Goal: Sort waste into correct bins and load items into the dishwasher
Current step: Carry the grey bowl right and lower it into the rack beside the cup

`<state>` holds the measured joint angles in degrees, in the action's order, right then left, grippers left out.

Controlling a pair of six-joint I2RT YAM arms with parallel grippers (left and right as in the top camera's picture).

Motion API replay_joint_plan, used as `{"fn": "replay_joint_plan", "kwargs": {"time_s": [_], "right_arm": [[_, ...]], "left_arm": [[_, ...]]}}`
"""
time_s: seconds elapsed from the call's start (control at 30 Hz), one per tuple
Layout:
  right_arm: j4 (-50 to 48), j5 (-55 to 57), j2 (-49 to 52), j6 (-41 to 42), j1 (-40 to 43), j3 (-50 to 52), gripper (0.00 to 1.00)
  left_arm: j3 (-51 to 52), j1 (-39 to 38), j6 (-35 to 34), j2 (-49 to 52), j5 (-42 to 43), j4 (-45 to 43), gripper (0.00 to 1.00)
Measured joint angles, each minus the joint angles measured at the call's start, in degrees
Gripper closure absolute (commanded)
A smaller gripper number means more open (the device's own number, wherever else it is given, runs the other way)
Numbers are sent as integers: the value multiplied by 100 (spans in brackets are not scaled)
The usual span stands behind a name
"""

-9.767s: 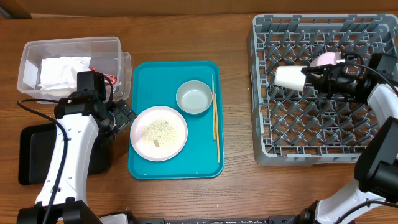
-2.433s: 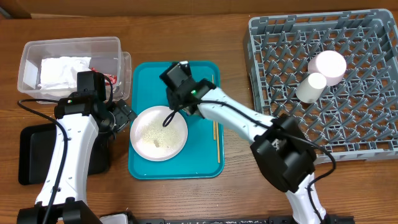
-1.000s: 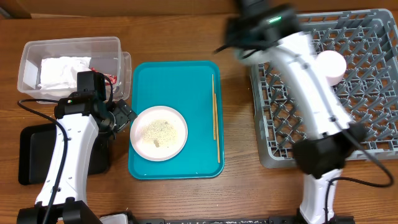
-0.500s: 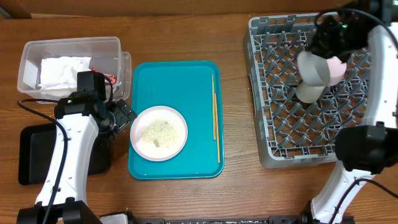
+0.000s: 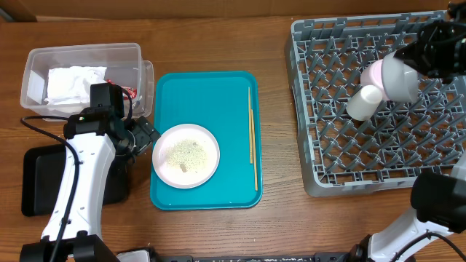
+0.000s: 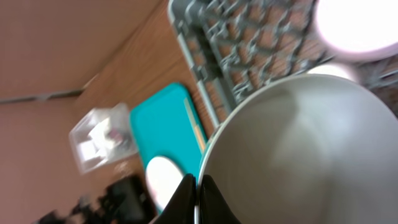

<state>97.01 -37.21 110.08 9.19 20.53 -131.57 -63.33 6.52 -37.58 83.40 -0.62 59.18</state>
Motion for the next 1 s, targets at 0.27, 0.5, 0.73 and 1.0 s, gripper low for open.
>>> {"fn": "replay_joint_plan", "kwargs": {"time_s": [0.27,0.5,0.73,1.0], "right_arm": [[15,-1187,2,-953,352,1886,96],[-2,-2013,0,-2031,922,2883,96],[9,-2804,0,-2988,1368,4098,96],[-260,-3265,-39,-3217,2026,4894,96]], "left_arm": [[0,0,0,0,0,-2,0],[0,0,0,0,0,2,0],[0,0,0,0,0,0,0],[0,0,0,0,0,0,0]]}}
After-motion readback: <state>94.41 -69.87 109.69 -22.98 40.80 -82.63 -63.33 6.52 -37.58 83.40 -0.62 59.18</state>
